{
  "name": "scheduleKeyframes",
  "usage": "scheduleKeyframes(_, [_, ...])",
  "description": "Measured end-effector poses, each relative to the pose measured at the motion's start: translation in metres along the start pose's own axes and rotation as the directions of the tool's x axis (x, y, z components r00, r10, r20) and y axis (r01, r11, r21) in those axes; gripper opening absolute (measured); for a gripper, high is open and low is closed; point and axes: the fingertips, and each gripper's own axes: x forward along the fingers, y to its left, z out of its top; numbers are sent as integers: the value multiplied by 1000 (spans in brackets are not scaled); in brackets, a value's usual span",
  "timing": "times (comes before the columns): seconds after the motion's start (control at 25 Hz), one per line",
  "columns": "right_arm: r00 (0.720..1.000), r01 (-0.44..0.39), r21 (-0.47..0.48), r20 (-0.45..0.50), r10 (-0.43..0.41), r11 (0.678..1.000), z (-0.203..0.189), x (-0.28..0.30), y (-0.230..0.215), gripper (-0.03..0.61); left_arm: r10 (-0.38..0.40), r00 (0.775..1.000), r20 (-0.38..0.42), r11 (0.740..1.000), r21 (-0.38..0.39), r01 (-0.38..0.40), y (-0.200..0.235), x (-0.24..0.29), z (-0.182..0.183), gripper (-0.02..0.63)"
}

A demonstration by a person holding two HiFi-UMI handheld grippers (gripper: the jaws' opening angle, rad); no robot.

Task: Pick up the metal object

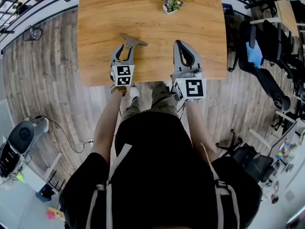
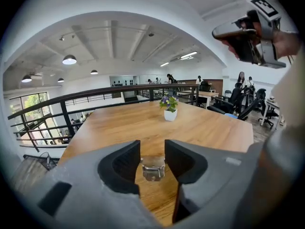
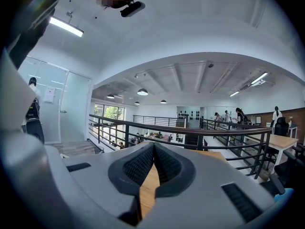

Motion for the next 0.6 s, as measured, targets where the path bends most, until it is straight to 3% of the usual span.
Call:
scheduleKeyframes(0.24, [1000, -3, 0, -24, 3, 1000, -12, 8, -16, 0, -17, 994, -106, 999, -34, 13, -3, 28, -41, 213])
scheduleKeyframes(0.6, [999, -14, 7, -43, 15, 1000, -25, 20, -33, 0, -47, 979, -196, 998, -52, 37, -6, 58, -76, 283])
